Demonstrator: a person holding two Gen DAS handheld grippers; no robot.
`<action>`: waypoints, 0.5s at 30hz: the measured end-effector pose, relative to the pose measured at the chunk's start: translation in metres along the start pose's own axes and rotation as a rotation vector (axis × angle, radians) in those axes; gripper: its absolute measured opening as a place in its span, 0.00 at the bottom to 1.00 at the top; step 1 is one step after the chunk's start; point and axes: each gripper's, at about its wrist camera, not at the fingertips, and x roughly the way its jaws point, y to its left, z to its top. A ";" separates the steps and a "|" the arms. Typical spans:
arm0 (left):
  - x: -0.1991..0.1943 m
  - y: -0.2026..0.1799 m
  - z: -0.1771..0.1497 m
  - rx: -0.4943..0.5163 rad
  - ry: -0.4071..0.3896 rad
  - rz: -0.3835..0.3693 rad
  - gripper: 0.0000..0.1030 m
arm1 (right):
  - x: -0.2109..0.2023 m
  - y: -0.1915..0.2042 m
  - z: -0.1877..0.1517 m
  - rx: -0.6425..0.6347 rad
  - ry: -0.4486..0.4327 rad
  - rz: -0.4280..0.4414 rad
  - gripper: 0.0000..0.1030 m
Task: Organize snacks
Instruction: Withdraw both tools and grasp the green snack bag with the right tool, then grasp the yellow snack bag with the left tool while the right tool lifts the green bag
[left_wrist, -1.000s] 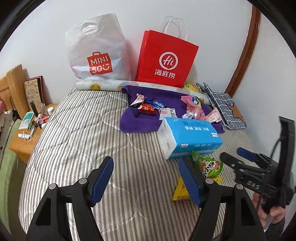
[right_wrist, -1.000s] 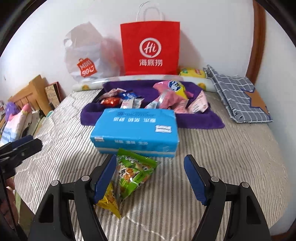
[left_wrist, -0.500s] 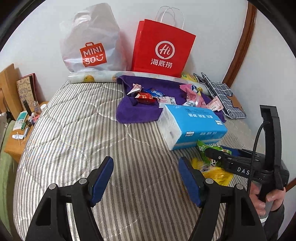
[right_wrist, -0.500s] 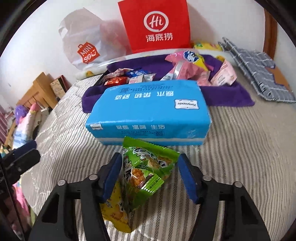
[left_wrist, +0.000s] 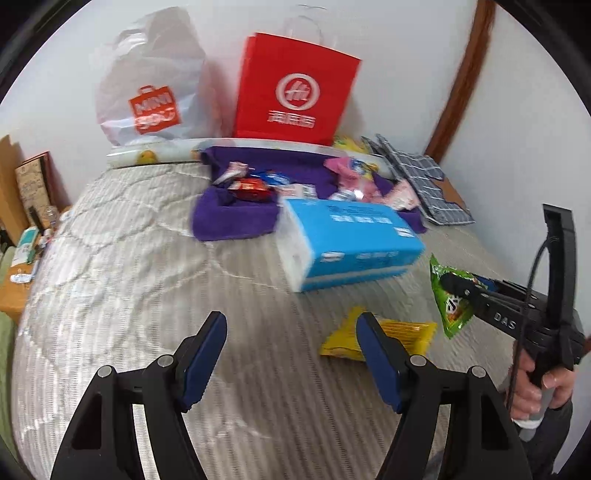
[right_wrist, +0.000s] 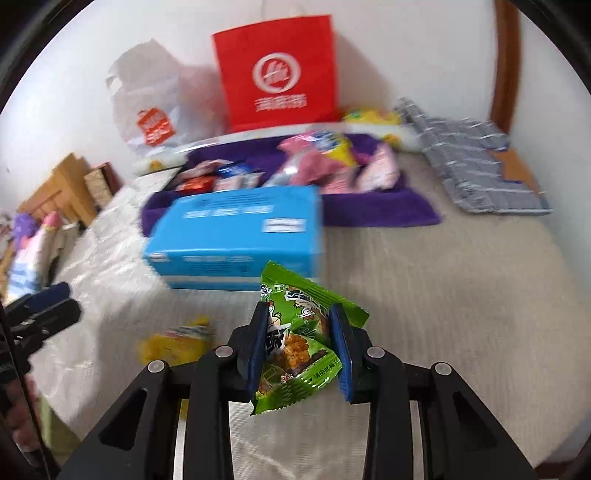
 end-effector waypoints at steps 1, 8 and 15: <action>0.002 -0.007 0.000 0.012 0.005 -0.017 0.69 | -0.001 -0.008 -0.002 0.003 -0.003 -0.022 0.32; 0.016 -0.057 -0.006 0.117 0.029 -0.086 0.80 | -0.006 -0.056 -0.015 0.051 -0.014 -0.123 0.32; 0.050 -0.080 -0.014 0.160 0.081 -0.021 0.80 | -0.006 -0.075 -0.020 0.085 -0.022 -0.131 0.32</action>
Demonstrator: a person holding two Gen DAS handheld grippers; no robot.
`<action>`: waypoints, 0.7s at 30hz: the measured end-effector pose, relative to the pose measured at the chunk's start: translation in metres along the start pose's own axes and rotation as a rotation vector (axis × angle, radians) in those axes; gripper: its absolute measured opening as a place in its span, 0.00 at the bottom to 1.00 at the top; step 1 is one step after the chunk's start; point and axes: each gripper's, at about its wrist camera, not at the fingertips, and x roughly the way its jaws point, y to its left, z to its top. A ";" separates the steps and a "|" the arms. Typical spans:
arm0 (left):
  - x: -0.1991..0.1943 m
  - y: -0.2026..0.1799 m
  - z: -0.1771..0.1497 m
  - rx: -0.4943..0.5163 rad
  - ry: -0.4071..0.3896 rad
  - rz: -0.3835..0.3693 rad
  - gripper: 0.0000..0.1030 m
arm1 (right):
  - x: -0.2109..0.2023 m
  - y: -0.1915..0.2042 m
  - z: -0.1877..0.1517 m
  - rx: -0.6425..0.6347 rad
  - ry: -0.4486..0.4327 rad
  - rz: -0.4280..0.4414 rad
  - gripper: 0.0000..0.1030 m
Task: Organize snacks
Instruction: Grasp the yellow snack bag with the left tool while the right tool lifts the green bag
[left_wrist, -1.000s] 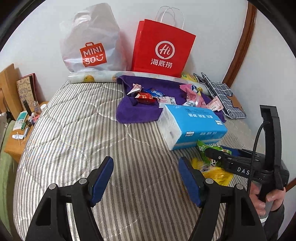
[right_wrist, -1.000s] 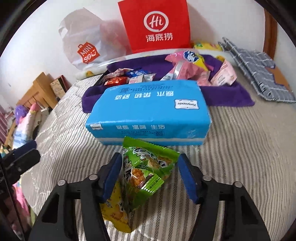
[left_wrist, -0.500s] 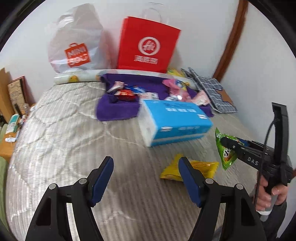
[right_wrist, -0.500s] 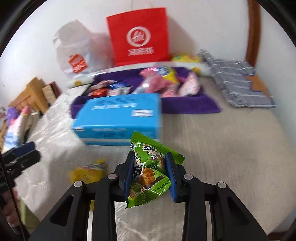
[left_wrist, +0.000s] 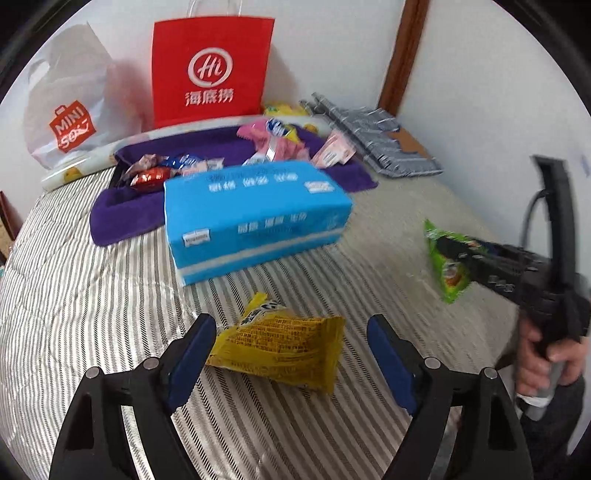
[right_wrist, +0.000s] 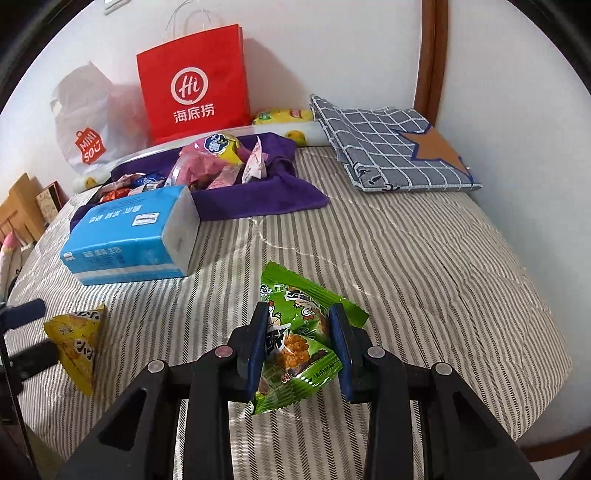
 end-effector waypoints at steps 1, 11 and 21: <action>0.005 -0.001 -0.001 -0.003 0.006 0.022 0.79 | 0.000 0.000 -0.001 -0.003 -0.001 0.003 0.32; -0.005 0.014 0.001 0.038 -0.035 0.071 0.43 | 0.006 0.023 0.002 -0.038 -0.013 0.090 0.32; 0.010 0.024 -0.005 0.046 0.009 0.070 0.61 | 0.024 0.047 0.007 -0.091 0.005 0.115 0.37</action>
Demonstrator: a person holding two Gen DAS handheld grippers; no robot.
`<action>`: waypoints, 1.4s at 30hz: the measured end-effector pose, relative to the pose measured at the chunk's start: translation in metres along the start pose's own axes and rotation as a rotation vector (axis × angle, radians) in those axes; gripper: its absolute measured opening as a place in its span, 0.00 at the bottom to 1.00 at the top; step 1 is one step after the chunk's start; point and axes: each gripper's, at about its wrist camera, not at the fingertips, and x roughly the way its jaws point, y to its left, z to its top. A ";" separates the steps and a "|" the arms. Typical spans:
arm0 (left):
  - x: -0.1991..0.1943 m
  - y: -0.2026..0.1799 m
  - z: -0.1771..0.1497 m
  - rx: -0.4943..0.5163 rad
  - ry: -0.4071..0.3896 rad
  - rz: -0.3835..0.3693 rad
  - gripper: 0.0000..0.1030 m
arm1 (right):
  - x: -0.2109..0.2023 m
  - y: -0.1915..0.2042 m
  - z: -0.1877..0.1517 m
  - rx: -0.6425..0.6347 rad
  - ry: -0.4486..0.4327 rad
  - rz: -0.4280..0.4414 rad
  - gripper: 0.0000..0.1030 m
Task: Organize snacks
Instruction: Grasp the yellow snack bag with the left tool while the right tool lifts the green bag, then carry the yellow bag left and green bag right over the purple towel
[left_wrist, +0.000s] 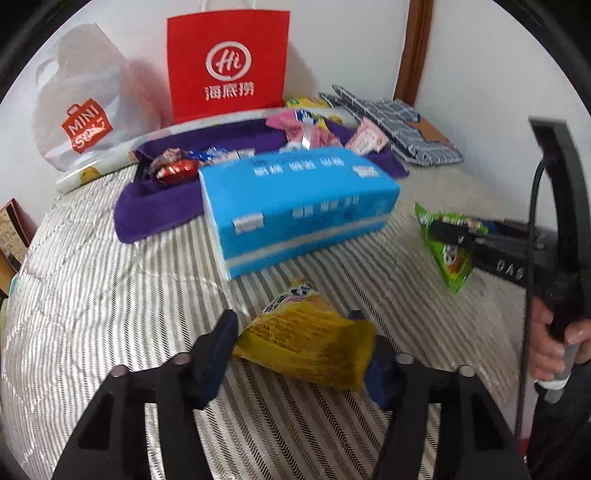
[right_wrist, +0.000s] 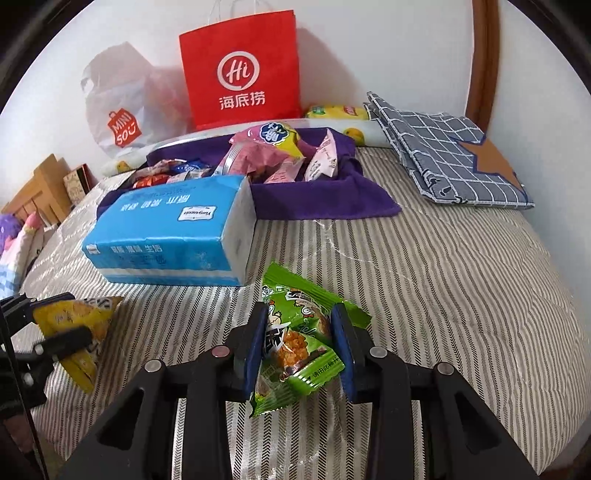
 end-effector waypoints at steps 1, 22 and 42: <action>0.002 -0.001 -0.002 0.002 -0.004 0.011 0.62 | 0.000 0.000 -0.001 -0.005 0.004 0.001 0.37; -0.013 0.020 -0.003 -0.085 -0.039 -0.016 0.60 | -0.001 -0.006 -0.011 0.026 0.019 -0.015 0.42; -0.045 0.024 0.042 -0.136 -0.107 -0.054 0.60 | -0.055 0.014 0.027 0.014 -0.067 0.031 0.42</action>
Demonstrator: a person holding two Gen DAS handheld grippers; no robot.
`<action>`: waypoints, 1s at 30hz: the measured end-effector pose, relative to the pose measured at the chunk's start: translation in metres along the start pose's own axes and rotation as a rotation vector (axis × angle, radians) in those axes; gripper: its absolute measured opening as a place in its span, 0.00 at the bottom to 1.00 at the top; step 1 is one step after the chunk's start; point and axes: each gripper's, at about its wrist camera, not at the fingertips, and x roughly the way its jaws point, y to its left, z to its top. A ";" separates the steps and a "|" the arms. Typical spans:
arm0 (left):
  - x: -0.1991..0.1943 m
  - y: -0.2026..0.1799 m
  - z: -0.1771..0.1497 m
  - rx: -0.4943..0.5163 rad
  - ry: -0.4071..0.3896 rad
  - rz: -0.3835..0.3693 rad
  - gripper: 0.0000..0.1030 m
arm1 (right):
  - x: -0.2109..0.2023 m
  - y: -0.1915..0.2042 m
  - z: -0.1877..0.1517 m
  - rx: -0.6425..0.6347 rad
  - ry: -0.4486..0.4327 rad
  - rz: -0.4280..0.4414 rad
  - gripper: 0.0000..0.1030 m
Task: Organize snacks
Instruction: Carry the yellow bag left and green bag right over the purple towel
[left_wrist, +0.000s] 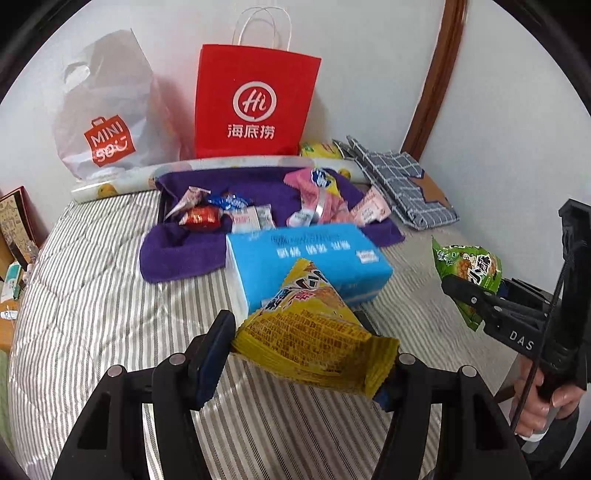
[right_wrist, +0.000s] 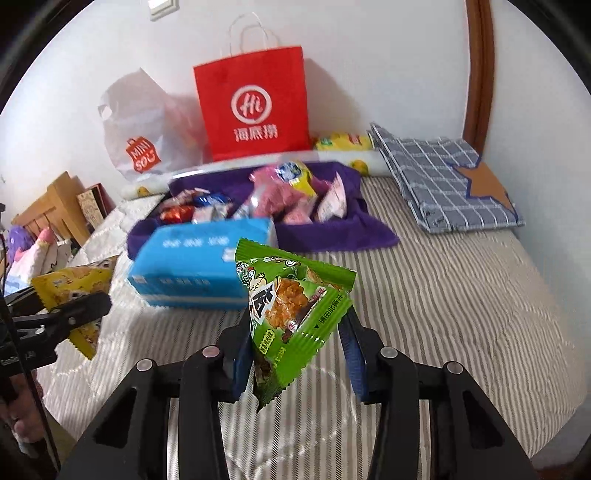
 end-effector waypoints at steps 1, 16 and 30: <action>-0.001 0.001 0.004 -0.004 -0.005 0.001 0.60 | -0.001 0.002 0.005 -0.005 -0.006 0.003 0.42; -0.001 0.006 0.074 -0.019 -0.053 0.044 0.60 | 0.012 0.014 0.079 -0.046 -0.065 0.014 0.42; 0.019 0.039 0.137 -0.058 -0.091 0.099 0.60 | 0.045 0.010 0.144 -0.061 -0.098 0.010 0.42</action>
